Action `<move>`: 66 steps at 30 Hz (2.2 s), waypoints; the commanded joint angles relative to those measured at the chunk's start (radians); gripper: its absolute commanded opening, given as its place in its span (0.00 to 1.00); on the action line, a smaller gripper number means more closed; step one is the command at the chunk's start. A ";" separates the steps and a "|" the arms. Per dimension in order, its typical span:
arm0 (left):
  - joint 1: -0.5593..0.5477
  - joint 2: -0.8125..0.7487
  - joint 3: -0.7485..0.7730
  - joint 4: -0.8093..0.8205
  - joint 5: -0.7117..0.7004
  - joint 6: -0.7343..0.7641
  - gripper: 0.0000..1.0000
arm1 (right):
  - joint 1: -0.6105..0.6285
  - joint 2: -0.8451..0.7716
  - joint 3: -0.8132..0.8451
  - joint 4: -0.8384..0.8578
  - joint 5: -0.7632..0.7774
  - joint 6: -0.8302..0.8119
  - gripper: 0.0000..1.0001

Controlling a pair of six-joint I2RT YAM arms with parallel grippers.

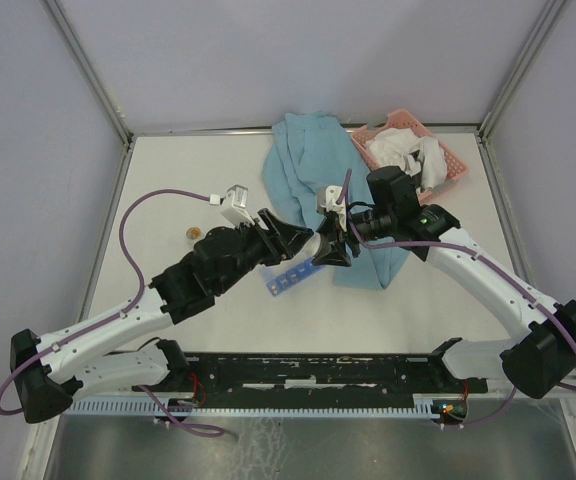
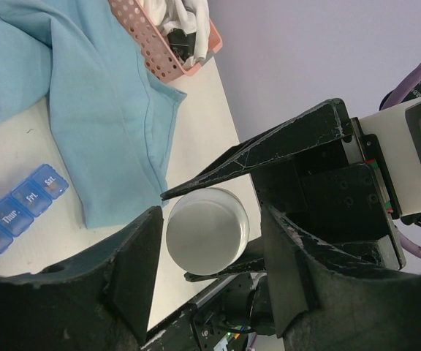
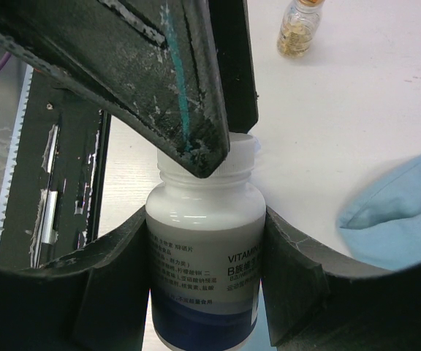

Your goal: Sort the pills into containers

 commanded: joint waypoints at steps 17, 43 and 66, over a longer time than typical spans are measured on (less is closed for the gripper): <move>-0.007 0.026 0.060 -0.012 0.055 0.013 0.52 | -0.002 -0.015 0.030 0.026 0.011 0.015 0.11; 0.143 -0.037 -0.068 0.182 0.753 0.612 0.26 | -0.023 -0.006 -0.023 0.264 -0.312 0.325 0.11; 0.228 -0.095 -0.058 0.292 0.676 0.387 1.00 | -0.022 -0.042 -0.004 0.163 -0.248 0.207 0.09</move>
